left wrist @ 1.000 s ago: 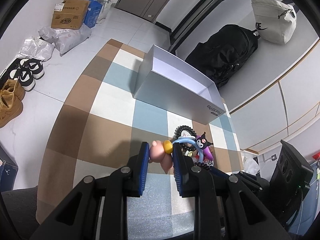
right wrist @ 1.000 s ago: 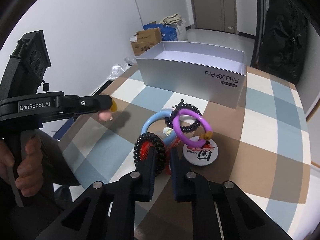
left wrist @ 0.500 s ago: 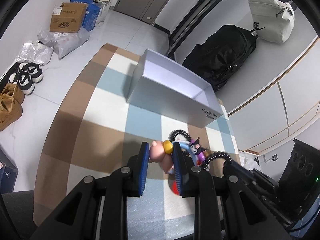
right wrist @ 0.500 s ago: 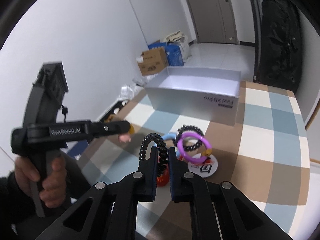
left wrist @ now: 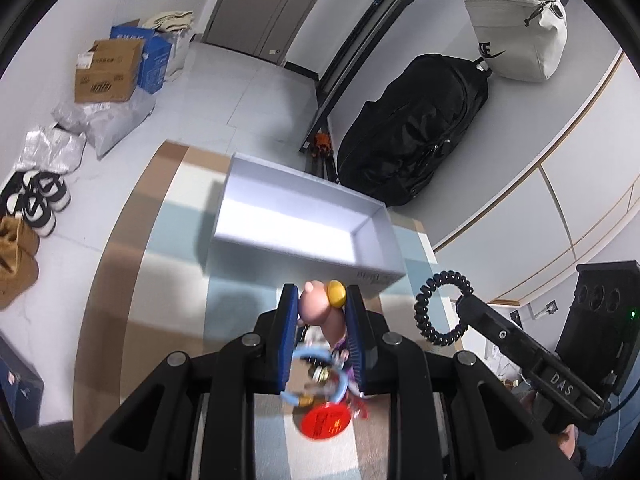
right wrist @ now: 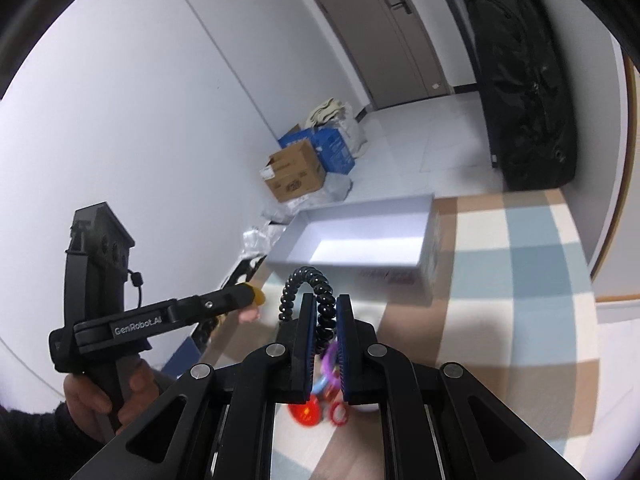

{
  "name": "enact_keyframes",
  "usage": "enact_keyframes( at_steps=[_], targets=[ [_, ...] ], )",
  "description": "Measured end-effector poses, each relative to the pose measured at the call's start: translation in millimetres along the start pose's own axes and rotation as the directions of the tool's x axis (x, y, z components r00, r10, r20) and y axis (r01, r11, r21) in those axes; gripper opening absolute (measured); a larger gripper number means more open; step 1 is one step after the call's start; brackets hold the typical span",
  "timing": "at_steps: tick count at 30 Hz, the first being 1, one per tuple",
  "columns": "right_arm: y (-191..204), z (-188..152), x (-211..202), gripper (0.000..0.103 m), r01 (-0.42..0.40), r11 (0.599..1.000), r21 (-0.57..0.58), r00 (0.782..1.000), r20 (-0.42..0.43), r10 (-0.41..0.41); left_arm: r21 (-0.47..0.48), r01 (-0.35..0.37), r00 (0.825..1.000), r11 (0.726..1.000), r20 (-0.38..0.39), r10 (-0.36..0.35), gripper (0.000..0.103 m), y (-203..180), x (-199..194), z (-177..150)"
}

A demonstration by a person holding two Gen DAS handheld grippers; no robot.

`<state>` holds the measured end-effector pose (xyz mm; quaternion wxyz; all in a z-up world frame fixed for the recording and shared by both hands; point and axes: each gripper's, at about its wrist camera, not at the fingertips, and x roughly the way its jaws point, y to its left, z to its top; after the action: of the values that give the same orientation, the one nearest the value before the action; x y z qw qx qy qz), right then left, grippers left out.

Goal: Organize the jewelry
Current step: 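Carry the pig charm into the silver box and open the left tool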

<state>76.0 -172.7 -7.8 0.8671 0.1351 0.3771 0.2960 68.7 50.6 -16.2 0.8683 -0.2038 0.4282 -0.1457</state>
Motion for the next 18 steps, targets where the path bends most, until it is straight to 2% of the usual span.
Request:
enact_keyframes(
  at_steps=[9,18],
  targets=[
    [-16.0,43.2,28.5,0.009,0.007,1.000,-0.009,1.000,0.008,-0.007,0.016,0.018,0.999,1.000,-0.029,-0.018,0.018,-3.0,34.1,38.3],
    [-39.6,61.0,86.7,0.009,0.028,0.999,0.025,0.996,-0.080,-0.025,-0.007,0.004,0.996,1.000,-0.085,-0.005,0.018,15.3,69.6,52.8]
  ],
)
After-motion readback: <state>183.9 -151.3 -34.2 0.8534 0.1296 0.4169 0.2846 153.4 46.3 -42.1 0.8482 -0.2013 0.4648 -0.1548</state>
